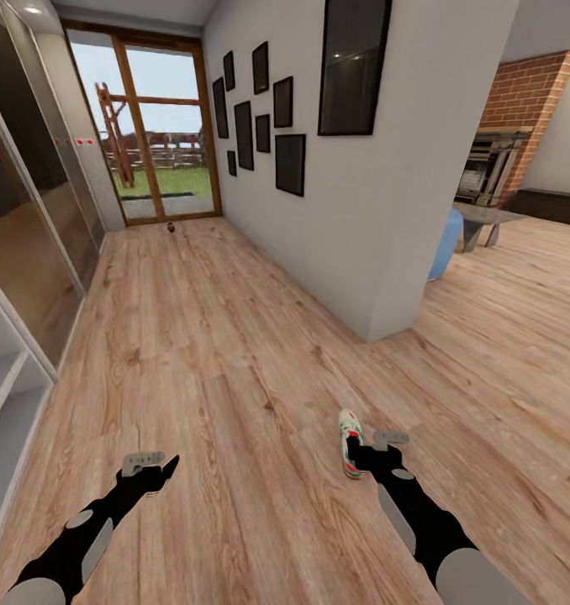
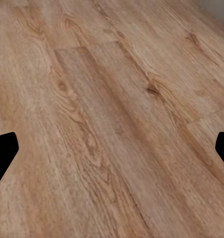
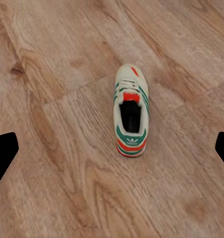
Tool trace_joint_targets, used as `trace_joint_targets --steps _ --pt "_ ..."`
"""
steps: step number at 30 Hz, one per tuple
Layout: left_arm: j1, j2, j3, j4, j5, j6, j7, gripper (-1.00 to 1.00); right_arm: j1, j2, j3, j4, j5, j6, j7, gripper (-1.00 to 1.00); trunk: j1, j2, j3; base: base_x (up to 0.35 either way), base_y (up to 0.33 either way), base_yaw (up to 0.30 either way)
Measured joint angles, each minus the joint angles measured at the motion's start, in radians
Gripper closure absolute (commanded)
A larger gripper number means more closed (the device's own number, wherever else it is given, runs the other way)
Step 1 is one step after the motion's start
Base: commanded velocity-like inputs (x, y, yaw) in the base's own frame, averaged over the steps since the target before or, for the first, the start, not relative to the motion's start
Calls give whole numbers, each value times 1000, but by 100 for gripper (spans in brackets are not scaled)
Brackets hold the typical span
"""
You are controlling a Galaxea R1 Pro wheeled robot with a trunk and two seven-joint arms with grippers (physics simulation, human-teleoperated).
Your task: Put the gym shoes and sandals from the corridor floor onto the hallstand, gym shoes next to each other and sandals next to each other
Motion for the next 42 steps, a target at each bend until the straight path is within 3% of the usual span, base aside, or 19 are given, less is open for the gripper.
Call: trace_joint_targets --steps 7,18,42 --pt "2 -6 -3 -1 0 -5 0 -100 0 0 0 2 0 -1 0 -100 0 0 0 338 0 -35" --pt "6 -9 -2 -1 0 -10 0 -100 0 0 0 7 0 -1 0 -100 0 0 0 300 90 -235" --pt "9 -7 -4 -1 0 -10 0 -100 1 2 3 9 -4 0 0 -100 1 0 0 27 19 -19"
